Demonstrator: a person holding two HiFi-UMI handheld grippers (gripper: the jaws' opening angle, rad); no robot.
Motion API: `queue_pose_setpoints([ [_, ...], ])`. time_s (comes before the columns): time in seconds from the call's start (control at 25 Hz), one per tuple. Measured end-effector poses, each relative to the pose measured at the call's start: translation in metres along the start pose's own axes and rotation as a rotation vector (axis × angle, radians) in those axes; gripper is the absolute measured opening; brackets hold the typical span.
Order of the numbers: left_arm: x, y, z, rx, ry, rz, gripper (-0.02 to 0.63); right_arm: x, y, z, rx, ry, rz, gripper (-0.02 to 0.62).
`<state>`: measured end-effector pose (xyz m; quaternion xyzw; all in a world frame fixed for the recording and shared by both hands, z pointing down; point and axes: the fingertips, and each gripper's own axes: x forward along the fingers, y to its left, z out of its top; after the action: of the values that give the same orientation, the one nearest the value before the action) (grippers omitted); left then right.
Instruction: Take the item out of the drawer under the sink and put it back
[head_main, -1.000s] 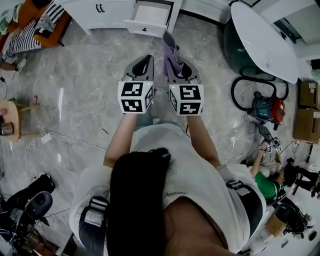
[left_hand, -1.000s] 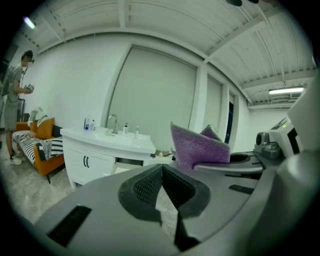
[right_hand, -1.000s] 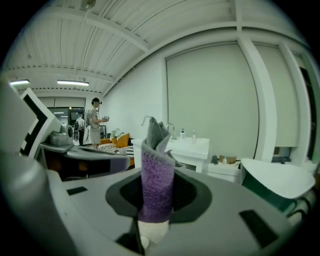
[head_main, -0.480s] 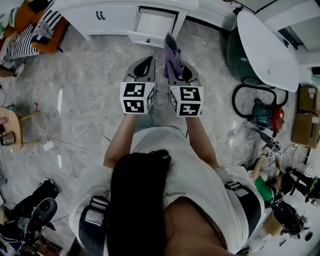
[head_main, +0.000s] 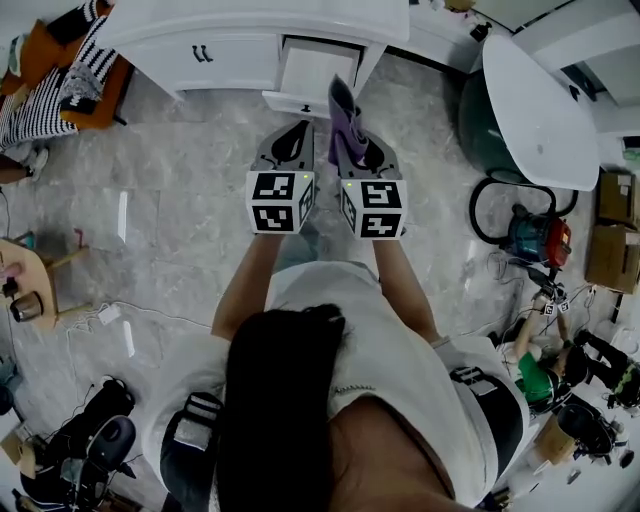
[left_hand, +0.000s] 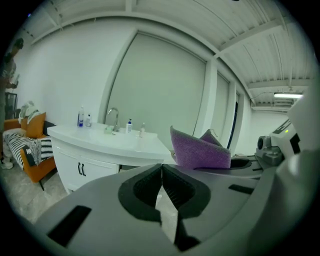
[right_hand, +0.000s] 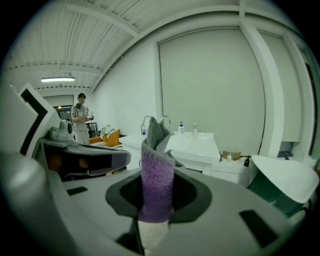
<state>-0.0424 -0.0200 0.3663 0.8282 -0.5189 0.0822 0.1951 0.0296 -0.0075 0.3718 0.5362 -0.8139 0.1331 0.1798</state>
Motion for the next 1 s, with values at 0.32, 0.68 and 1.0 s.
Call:
queue_pose_setpoints([
  [0.32, 0.031, 0.027, 0.022, -0.033, 0.001, -0.065, 0.005, 0.042, -0.002, 0.014, 0.017, 0.021, -0.018, 0.106],
  [0.68, 0.053, 0.049, 0.037, -0.014, 0.001, -0.099, 0.005, 0.069, -0.007, 0.028, 0.032, 0.020, -0.064, 0.106],
  [1.0, 0.064, 0.064, 0.036, -0.009, 0.016, -0.074, 0.005, 0.080, -0.014, 0.030, 0.040, 0.015, -0.080, 0.106],
])
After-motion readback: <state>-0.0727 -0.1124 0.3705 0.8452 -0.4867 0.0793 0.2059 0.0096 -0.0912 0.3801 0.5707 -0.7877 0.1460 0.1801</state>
